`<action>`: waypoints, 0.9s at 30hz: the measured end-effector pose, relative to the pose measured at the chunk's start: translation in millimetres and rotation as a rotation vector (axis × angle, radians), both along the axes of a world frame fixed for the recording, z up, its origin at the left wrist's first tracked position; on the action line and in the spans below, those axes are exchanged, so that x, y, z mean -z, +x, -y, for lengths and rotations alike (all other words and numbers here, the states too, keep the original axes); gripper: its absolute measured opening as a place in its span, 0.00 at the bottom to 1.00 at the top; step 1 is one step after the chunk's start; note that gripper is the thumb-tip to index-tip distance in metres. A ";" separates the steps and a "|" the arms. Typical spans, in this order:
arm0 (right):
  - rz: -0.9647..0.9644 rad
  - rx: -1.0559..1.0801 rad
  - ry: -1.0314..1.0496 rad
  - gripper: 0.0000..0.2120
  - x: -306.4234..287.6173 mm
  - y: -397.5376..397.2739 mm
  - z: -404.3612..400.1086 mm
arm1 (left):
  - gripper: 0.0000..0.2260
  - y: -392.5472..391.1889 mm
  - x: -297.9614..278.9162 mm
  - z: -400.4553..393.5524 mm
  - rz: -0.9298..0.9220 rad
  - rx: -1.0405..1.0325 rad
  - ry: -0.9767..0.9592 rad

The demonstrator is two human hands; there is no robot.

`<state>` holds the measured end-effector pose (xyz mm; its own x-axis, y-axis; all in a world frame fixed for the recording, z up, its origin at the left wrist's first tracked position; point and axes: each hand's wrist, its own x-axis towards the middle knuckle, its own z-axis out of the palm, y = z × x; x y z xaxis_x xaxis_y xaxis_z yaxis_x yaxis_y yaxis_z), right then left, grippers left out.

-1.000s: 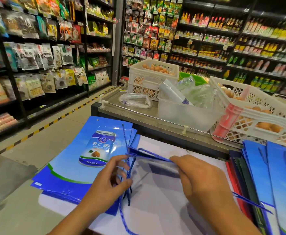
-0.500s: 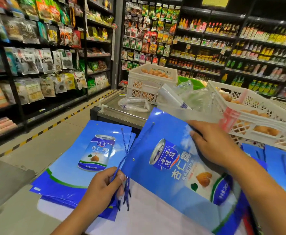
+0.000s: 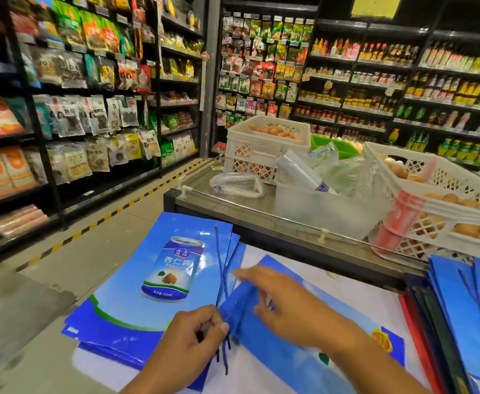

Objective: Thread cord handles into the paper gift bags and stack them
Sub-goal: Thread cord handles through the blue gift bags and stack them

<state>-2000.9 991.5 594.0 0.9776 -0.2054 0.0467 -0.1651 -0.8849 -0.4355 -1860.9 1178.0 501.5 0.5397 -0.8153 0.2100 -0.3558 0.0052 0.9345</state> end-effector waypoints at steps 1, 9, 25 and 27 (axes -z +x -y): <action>-0.031 -0.039 0.065 0.35 4.8 3.6 -17.4 | 0.13 0.3 -0.5 -0.7 0.003 -0.002 0.000; 0.188 0.188 0.375 0.08 52.2 6.2 -36.8 | 0.05 0.9 -3.7 -0.2 -0.048 -0.028 0.033; 0.489 0.517 1.000 0.12 77.2 -9.1 -0.5 | 0.11 7.9 -4.5 22.1 0.059 -0.128 0.126; 0.508 0.540 1.008 0.12 79.2 -7.1 0.1 | 0.13 10.7 -10.3 29.4 0.112 -0.142 0.206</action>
